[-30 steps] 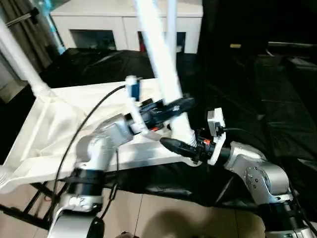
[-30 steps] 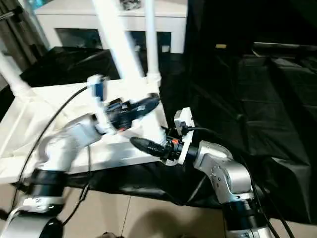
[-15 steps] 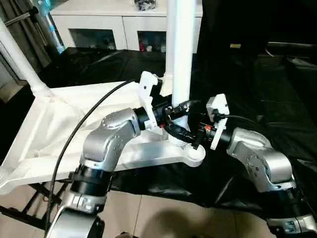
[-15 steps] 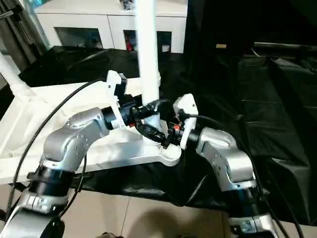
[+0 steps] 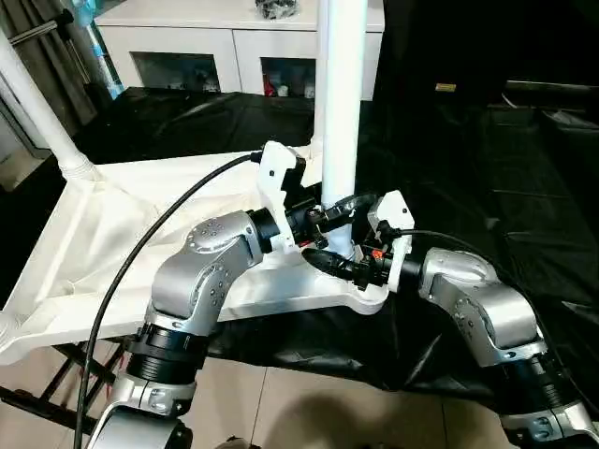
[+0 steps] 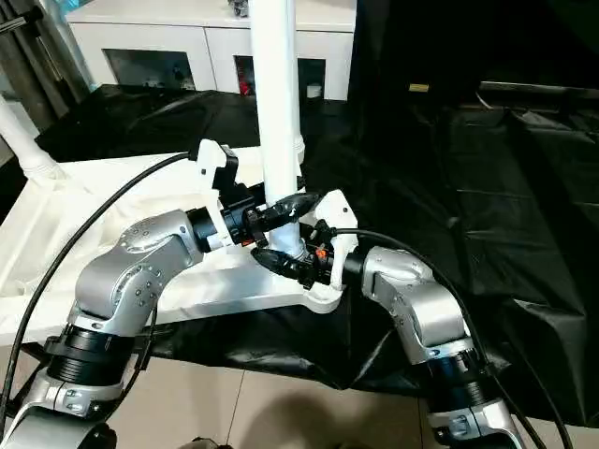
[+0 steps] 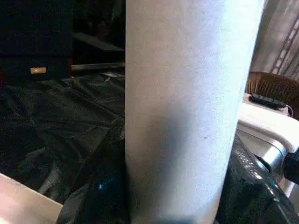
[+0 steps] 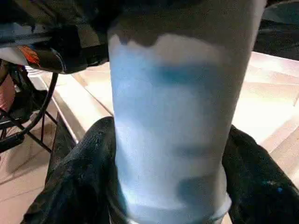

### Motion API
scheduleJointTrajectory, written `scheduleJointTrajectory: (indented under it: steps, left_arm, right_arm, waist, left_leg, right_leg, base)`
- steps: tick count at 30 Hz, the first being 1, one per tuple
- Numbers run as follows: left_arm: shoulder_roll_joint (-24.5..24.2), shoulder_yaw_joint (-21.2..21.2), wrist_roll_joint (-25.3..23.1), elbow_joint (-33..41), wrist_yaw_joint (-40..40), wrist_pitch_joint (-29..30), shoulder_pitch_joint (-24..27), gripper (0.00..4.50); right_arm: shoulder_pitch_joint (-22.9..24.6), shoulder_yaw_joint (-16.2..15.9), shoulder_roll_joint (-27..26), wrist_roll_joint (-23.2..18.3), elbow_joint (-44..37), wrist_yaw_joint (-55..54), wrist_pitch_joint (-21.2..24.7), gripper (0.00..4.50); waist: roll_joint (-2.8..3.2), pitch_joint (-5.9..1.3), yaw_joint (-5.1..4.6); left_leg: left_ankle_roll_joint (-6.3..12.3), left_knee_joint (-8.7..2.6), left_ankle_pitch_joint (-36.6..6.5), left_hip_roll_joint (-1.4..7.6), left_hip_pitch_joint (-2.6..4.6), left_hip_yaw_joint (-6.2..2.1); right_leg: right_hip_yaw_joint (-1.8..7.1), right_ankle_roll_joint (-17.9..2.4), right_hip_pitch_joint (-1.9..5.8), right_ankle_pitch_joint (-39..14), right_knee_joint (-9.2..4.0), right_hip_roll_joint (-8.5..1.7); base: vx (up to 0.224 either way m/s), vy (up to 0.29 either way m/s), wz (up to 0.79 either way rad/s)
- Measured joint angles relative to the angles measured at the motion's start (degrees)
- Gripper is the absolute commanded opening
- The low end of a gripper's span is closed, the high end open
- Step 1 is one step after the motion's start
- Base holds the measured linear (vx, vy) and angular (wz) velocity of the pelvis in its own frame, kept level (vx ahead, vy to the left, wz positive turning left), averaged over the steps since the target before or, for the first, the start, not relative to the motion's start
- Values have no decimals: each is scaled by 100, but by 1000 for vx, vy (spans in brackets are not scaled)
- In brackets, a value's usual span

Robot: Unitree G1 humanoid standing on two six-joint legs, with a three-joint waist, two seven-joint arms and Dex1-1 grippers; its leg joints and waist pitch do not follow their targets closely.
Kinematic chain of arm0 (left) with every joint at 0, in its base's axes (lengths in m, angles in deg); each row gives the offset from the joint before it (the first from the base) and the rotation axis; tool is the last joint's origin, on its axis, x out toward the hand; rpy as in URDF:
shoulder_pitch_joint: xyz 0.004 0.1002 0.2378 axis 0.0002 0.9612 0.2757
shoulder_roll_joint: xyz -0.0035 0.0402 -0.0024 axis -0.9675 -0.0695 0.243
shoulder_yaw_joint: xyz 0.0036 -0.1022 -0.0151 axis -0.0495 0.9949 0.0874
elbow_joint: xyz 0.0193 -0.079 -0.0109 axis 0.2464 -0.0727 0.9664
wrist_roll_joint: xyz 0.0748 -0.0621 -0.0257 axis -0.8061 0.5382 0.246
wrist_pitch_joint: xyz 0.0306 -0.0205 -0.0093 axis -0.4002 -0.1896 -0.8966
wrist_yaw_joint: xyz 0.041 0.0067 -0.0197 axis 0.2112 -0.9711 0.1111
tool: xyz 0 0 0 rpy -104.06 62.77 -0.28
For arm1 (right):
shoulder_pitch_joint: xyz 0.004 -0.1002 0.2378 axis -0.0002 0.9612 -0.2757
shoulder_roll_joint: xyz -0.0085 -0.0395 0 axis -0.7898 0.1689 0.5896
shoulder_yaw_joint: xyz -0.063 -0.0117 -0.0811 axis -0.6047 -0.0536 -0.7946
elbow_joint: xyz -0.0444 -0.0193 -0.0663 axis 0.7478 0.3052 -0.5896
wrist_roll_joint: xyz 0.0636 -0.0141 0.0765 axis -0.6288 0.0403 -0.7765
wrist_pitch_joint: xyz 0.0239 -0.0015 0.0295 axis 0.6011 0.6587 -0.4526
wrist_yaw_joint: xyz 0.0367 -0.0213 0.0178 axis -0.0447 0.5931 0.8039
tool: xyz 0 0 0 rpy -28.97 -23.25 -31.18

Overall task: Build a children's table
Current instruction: Insert table leg to table base

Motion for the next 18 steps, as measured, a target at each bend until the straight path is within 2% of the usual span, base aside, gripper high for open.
scheduleJointTrajectory:
  steps: [4, 5, 7, 12, 15, 18]
  left_arm:
    - [0, -1, 4, 1, -9, 53, -1, 199]
    - [-1, 12, 23, 24, -25, 106, 0, 234]
    - [-19, 59, 114, 61, -36, 227, 2, 269]
    - [77, 214, 407, 96, -13, 398, -4, 304]
    - [206, 425, 484, -126, -130, 312, -310, 314]
    - [237, 658, 770, -187, -121, 360, -562, 315]
  right_arm:
    - [-1, 0, 0, -3, 30, 16, -2, 272]
    - [0, 0, -2, -10, 30, 17, -2, 272]
    - [0, 0, -9, -38, 28, 19, -2, 272]
    - [0, 107, 34, -100, 23, 15, 33, 272]
    - [-2, 158, 96, -200, 23, 105, 66, 272]
    - [-2, 197, 252, -389, -9, 369, 238, 272]
  waist:
    - [4, -2, 2]
    - [4, -2, 1]
    - [4, -2, -5]
    - [5, -3, 2]
    - [4, -2, 27]
    - [4, -3, 46]
  left_leg:
    - [0, 2, 0, 0, 0, 0]
    - [0, 2, 0, 0, 0, 0]
    - [0, 2, 0, 0, 1, 0]
    - [0, 9, 0, 0, -1, 0]
    - [0, 13, 0, 0, -1, 0]
    - [0, 15, 0, 0, 1, 0]
  right_leg:
    - [0, 0, 0, 0, 1, 0]
    - [0, 0, 0, 0, 2, 0]
    - [1, -1, 0, 0, 3, 0]
    - [1, -2, 1, 1, 4, 0]
    - [3, -6, 5, 5, 4, 0]
    - [3, -7, 6, 6, 6, 0]
  base:
    - [0, 0, 0]
    - [0, 0, 0]
    - [0, 0, 0]
    - [0, 0, 0]
    - [0, 0, 0]
    - [0, 0, 0]
